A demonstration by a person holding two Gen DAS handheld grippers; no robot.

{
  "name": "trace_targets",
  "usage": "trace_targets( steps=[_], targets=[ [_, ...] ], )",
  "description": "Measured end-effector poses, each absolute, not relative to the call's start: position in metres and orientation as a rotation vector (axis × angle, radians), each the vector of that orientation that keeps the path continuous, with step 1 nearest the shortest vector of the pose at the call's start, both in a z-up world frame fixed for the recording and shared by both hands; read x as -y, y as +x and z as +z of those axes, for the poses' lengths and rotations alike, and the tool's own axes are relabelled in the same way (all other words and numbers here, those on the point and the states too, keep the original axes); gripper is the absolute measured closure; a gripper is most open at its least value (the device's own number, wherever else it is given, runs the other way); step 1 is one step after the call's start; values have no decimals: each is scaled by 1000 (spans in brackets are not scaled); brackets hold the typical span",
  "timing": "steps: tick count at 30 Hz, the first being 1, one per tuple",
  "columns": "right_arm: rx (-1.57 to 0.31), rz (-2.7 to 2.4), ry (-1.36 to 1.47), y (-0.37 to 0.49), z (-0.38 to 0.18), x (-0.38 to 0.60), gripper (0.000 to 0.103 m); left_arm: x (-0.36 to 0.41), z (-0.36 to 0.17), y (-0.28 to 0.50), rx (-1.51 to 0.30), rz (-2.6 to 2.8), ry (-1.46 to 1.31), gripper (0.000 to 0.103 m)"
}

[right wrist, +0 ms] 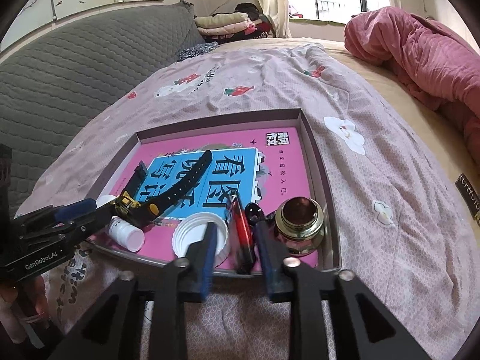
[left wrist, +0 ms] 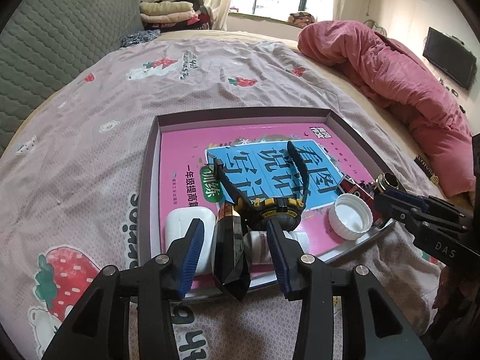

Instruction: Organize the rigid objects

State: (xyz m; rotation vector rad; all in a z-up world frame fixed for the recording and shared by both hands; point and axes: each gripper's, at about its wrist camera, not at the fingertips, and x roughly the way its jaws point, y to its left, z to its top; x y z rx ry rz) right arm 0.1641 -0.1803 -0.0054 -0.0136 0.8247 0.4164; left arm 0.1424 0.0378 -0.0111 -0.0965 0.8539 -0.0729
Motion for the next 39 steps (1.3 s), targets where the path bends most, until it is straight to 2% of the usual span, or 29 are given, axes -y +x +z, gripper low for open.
trace_targets(
  steps=[4, 10, 14, 28, 39],
  targets=[
    [-815, 414, -16, 163, -4, 180, 69, -38, -9, 141, -854, -74, -102, 56],
    [-793, 414, -11, 160, 2, 182, 68, -36, -2, 138, -837, -72, -100, 47],
    [-788, 407, -17, 155, 4, 185, 54, -36, 2, 133, -824, -63, -86, 44],
    [-771, 383, -31, 139, 9, 193, 53, -45, 16, 114, -771, -53, -101, 39],
    [-787, 386, -76, 115, 9, 187, 52, -35, 14, 99, -826, -55, -139, 35]
  ],
)
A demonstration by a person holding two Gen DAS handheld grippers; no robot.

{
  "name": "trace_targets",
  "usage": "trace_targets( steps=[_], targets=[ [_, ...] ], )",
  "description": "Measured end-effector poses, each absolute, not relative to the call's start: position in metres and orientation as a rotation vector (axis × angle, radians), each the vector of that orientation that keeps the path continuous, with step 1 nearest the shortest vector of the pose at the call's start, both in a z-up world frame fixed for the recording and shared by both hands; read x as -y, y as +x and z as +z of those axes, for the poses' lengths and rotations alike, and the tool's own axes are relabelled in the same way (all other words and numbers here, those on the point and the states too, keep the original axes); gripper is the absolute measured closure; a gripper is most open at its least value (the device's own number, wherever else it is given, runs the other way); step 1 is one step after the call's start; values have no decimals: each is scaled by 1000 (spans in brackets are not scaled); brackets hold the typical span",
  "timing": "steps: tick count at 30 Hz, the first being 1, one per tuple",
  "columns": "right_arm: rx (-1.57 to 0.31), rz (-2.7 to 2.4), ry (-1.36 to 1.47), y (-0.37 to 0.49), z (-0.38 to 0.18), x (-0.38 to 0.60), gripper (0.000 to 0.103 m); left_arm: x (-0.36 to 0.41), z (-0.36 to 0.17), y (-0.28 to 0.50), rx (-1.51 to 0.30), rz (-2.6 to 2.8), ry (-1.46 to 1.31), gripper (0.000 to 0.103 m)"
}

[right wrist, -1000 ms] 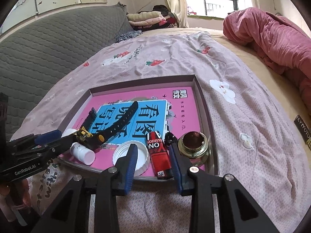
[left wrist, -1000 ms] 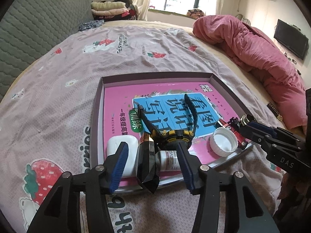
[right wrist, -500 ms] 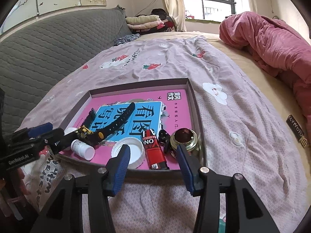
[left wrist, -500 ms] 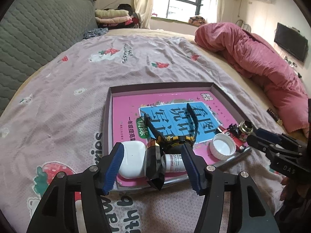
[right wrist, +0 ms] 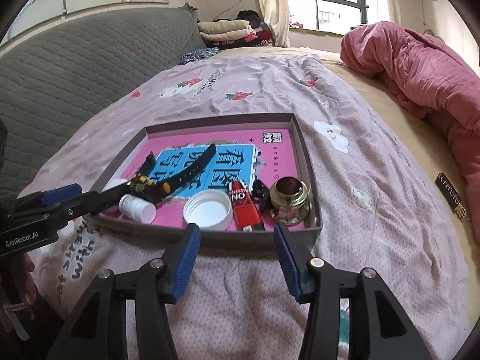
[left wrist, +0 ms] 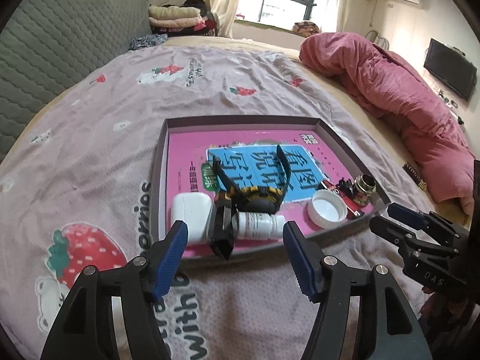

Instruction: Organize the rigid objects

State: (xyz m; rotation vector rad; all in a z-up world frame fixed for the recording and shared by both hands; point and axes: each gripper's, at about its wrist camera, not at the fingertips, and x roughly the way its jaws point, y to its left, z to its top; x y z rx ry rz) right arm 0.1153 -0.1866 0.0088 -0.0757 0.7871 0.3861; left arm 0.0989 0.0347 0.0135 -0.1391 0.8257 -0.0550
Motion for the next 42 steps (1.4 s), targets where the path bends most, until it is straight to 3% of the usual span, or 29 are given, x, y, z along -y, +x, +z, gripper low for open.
trace_targets(
  steps=[8, 14, 27, 31, 42],
  targets=[
    [-778, 389, -79, 103, 14, 187, 44, -25, 17, 84, -840, -30, -127, 34],
    [-800, 386, -60, 95, 15, 190, 44, -18, 16, 70, -867, -8, -120, 29],
    [-855, 367, -22, 74, 11, 197, 43, -4, 9, 49, -918, 41, -127, 29],
    [-843, 358, -26, 68, 14, 198, 33, -4, 15, 44, -896, 44, -131, 27],
    [-865, 349, -72, 57, 8, 188, 33, 8, 7, 36, -933, 58, -85, 26]
  ],
)
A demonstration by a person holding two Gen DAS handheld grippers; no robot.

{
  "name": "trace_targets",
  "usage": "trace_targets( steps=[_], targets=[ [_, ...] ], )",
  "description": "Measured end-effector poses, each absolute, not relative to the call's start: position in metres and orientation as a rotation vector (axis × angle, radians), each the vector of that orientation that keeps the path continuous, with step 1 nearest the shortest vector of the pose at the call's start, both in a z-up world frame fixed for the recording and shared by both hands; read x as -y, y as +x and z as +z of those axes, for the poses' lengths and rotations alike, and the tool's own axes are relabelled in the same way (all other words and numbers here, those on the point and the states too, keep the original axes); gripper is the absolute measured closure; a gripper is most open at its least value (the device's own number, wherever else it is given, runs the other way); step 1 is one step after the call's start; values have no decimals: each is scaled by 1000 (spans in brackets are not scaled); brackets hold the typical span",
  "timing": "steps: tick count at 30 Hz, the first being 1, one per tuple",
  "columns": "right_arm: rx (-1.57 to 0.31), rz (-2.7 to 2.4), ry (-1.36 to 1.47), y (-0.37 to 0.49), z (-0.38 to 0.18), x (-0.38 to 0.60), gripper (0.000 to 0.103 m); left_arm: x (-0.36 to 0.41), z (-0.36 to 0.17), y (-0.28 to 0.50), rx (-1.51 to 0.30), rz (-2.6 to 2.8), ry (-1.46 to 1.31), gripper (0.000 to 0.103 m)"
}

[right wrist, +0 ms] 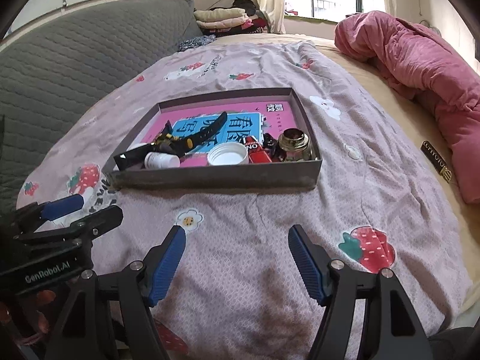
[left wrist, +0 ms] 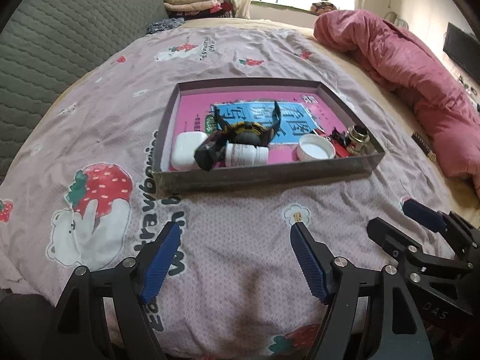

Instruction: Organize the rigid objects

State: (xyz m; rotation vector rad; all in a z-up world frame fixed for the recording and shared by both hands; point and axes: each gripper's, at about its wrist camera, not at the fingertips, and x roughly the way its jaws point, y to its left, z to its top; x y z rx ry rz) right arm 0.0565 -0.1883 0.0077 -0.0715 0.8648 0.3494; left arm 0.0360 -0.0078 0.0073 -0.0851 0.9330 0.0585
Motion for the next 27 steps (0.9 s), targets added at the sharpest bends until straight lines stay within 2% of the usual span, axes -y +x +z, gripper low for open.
trace_targets(
  steps=[14, 27],
  targets=[
    [-868, 309, -99, 56, -2, 187, 33, 6, -13, 42, -1000, 74, -130, 26],
    [-833, 316, -111, 50, -2, 182, 33, 4, -11, 39, -976, 72, -129, 26]
  ],
)
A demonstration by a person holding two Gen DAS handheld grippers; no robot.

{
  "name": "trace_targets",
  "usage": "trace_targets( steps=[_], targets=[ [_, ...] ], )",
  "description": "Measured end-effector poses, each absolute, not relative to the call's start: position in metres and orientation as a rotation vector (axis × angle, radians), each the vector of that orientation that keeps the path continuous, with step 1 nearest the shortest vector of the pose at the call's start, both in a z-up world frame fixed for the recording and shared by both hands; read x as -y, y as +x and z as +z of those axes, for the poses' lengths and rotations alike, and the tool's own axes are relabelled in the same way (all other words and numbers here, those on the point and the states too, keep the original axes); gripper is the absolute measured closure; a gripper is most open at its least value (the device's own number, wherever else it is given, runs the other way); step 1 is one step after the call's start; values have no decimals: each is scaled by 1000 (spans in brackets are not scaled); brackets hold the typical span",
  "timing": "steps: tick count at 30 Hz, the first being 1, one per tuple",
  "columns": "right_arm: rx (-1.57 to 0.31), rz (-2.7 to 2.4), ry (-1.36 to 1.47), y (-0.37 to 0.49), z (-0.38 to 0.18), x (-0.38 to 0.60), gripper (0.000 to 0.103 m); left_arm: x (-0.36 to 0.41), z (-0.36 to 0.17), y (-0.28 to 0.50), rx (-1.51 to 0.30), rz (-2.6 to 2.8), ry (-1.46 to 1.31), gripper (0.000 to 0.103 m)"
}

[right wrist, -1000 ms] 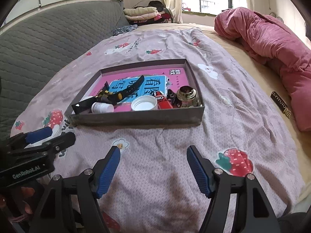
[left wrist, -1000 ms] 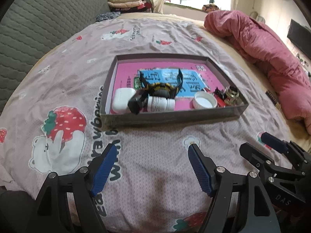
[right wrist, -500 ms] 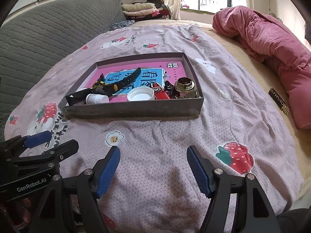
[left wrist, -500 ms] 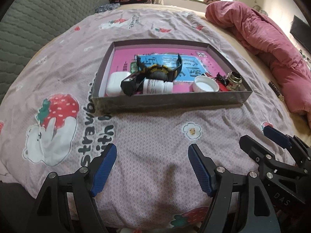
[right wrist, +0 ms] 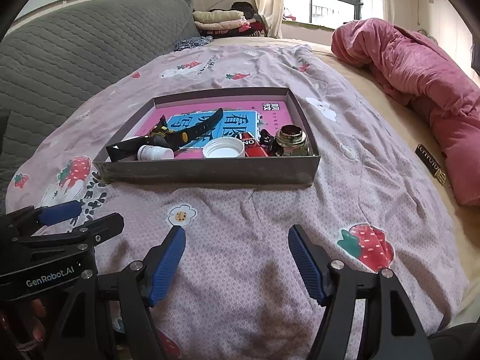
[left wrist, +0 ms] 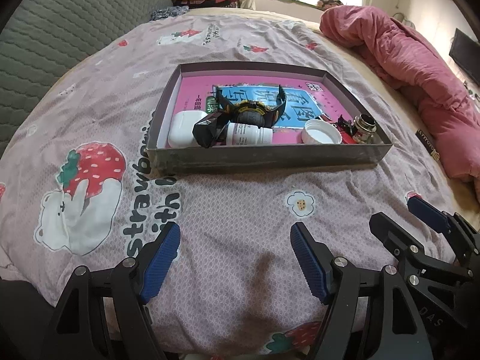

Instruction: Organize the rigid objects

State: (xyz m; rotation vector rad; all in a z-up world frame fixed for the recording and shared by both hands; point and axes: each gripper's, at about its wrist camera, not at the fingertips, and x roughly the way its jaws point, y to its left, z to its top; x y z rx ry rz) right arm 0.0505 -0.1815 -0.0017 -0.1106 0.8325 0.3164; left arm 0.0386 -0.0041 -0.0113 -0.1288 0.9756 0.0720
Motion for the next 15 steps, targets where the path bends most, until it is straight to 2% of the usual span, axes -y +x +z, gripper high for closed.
trace_targets(
  steps=[15],
  targets=[
    [-806, 312, -106, 50, 6, 184, 33, 5, -12, 36, -978, 63, -121, 26]
  ],
)
